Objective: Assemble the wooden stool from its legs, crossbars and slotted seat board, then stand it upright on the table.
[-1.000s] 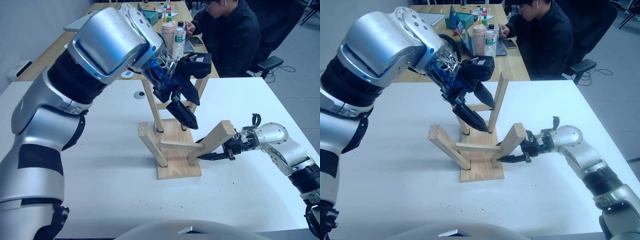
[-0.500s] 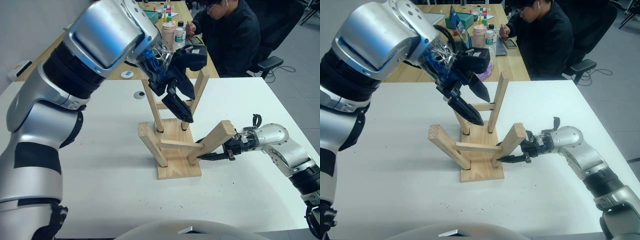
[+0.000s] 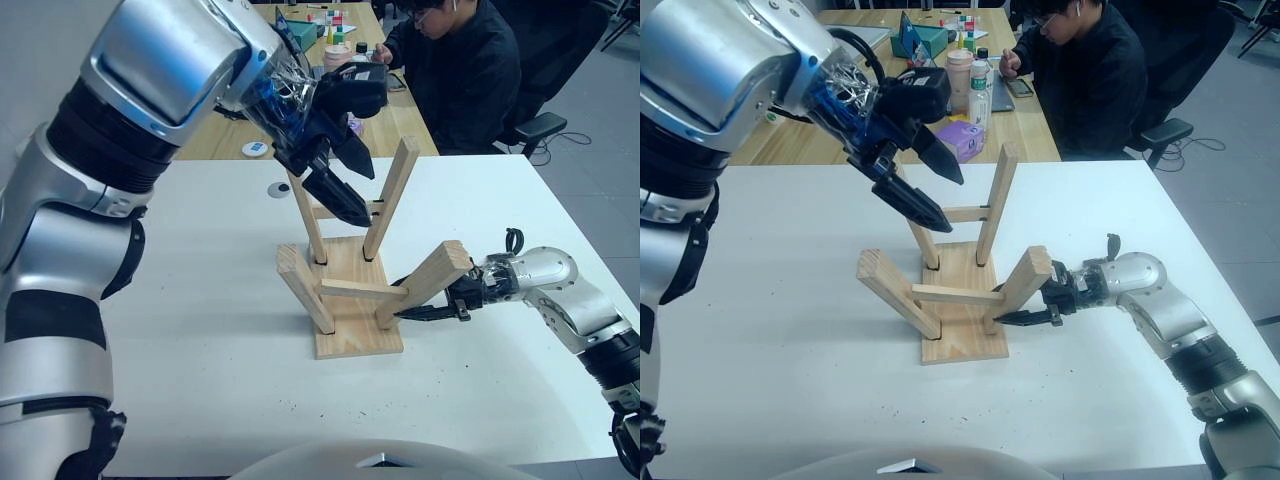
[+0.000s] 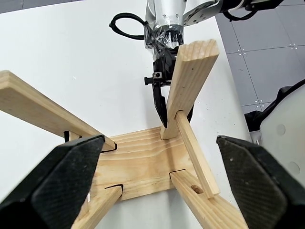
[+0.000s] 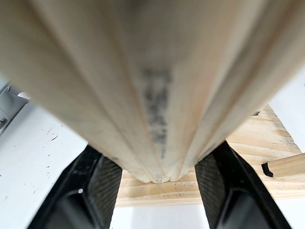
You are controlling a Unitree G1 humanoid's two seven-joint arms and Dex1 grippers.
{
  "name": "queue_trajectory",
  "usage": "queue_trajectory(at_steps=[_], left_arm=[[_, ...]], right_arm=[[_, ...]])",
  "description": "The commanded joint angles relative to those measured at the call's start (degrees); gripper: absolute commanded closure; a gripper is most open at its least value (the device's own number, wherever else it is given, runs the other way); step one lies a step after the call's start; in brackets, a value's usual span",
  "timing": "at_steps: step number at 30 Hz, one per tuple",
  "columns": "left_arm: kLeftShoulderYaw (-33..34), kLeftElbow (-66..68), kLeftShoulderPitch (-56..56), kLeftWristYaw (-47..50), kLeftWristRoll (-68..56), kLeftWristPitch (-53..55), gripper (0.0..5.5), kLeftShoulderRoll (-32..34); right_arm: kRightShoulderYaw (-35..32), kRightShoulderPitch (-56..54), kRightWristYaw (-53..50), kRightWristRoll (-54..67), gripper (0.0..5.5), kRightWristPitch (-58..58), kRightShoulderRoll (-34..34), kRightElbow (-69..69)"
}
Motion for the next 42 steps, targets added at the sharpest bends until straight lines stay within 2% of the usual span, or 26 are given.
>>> queue_trajectory(at_steps=[1,7,11,16,19,21,26,28,30,34,37,42], left_arm=[[1.4,1.4,1.7,-1.4,2.5,-2.6,1.16,2.5],[2.3,1.9,2.1,-2.2,3.8,-2.8,1.16,1.9],[3.9,0.5,3.3,-1.7,3.6,-0.3,1.16,3.0],[8.8,-2.3,6.7,0.2,1.5,4.7,1.16,5.7],[13.9,-4.2,10.9,2.1,-0.9,7.7,1.16,8.9],[18.1,-5.6,15.8,3.5,-2.4,7.4,1.16,11.3],[28.7,-9.3,31.7,5.1,-5.9,1.7,1.16,15.9],[37.0,-8.7,40.6,5.0,-9.6,-3.0,1.16,14.2],[42.1,-7.0,49.5,2.9,-12.2,-8.1,1.16,13.1],[38.0,-8.9,65.2,2.9,-3.9,-24.4,1.16,13.7],[36.6,-12.2,71.8,3.0,-3.9,-26.7,1.16,12.6],[37.1,-17.7,74.8,10.6,-6.6,-27.3,1.16,5.4]], right_arm=[[3.7,4.9,-3.2,-14.4,2.83,11.3,-5.5,5.7],[-0.4,4.3,-1.9,-16.4,1.87,14.2,-4.4,4.2],[-6.2,3.1,-0.9,-16.1,1.23,14.7,-6.6,4.2],[-17.5,-1.2,1.7,-12.0,1.23,16.9,-11.2,1.2],[-23.9,-10.5,2.5,-6.3,1.23,22.1,-11.5,-1.2],[-25.4,-19.9,1.7,-2.1,1.23,30.3,-11.0,-2.8],[-21.3,-38.8,2.6,2.4,1.23,45.0,-8.6,-5.1],[-17.8,-42.9,1.1,2.9,1.23,51.0,-6.6,-8.7],[-13.0,-45.1,0.1,2.0,1.23,55.2,-5.2,-12.8],[-6.1,-48.6,0.2,2.1,1.23,60.6,-1.6,-17.4],[-1.2,-50.4,1.8,1.8,1.23,63.0,0.4,-18.2],[6.8,-51.3,4.4,-1.0,1.23,62.0,2.4,-18.2]])
